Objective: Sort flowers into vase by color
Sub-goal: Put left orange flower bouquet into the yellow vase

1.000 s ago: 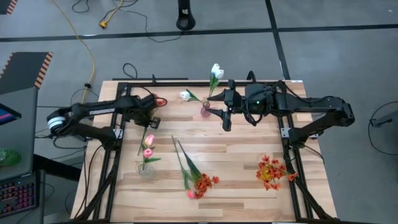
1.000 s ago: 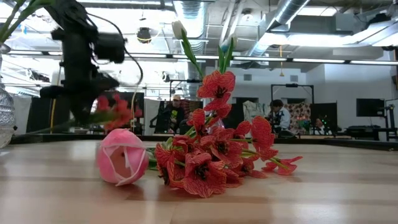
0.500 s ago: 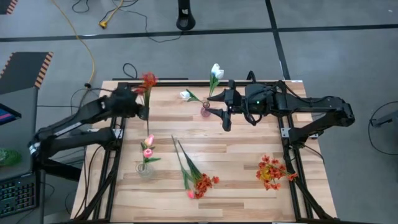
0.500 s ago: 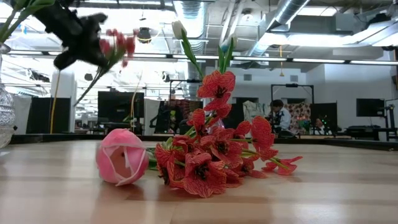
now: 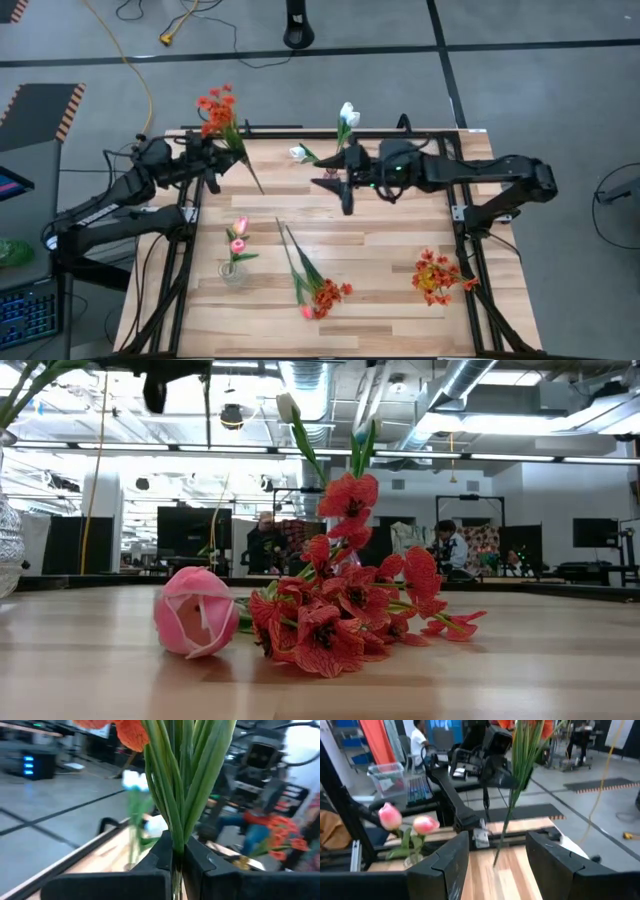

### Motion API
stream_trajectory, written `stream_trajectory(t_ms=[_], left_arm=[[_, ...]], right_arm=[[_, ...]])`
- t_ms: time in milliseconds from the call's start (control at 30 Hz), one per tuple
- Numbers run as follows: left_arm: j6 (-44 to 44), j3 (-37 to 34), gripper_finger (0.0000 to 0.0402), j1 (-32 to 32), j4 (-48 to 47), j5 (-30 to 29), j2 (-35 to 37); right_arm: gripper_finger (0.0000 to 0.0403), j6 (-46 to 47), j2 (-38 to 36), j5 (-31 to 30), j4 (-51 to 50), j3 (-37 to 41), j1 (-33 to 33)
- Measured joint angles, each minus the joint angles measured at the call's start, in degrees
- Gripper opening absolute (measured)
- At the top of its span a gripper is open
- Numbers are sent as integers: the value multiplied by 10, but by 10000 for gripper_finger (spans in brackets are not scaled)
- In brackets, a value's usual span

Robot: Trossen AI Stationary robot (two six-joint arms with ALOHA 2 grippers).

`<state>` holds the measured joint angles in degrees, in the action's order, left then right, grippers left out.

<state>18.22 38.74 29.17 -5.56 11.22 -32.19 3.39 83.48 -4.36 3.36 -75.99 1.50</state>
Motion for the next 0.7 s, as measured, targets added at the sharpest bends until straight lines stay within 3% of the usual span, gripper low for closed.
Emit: stream_trajectory(t_ms=[300,700], left_arm=[[-39,0,0,-92,99,41,-88],[-85,0,0,-185,218,17,-193]], right_arm=[[221,-2,79,1,167,0,5],[221,13,107,1,193,0,5]])
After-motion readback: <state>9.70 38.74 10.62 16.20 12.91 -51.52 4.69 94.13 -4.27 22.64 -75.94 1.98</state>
